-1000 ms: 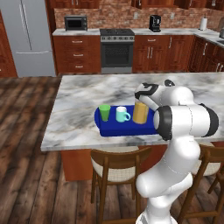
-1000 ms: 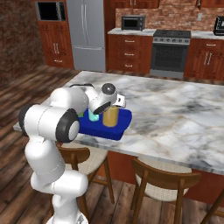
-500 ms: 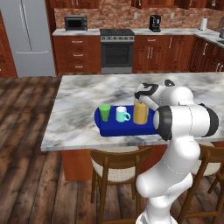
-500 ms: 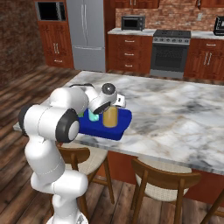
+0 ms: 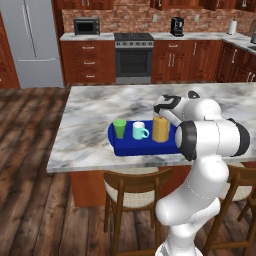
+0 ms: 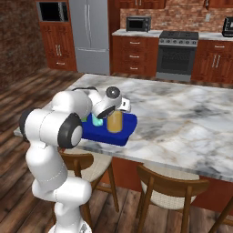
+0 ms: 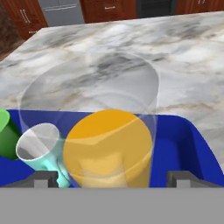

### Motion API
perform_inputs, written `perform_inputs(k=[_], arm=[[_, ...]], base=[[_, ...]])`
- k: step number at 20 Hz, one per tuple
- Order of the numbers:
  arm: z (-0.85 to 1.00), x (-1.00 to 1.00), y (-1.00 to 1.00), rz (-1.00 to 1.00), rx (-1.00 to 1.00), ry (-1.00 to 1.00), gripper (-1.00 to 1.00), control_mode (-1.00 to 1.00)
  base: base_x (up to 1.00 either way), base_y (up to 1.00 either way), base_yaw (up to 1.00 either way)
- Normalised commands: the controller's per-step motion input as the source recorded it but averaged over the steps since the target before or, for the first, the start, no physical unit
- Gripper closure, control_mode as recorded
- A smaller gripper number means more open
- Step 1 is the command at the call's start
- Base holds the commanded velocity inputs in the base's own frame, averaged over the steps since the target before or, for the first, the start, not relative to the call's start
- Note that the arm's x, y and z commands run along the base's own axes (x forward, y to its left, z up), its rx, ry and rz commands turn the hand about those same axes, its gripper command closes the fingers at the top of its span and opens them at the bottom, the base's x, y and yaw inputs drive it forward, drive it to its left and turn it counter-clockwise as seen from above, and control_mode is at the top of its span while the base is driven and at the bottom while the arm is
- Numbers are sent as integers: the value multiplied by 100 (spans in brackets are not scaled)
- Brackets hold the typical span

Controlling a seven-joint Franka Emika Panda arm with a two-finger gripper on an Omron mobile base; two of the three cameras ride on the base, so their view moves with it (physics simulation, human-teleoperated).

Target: There is a tray on the dining counter. Grab the cup, mug, and pitcher and place them on the tray. The pitcher may be placed next to the tray if it cannot fit the tray.

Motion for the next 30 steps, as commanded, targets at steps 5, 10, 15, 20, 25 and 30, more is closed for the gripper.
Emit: perform_inputs(k=[5, 10, 15, 20, 25, 30], arm=[[3, -29, 0, 0, 0, -1, -100, -100], [14, -70, -1, 0, -3, -6, -100, -100], [31, -73, 0, 0, -4, -7, -100, -100], [79, -48, 0, 0, -4, -1, -100, -100], [100, -38, 0, 0, -4, 2, -100, -100], [91, -61, 0, 0, -6, 3, -100, -100]], base=[[0, 0, 0], [0, 0, 0], [0, 0, 0], [0, 0, 0], [0, 0, 0], [0, 0, 0]])
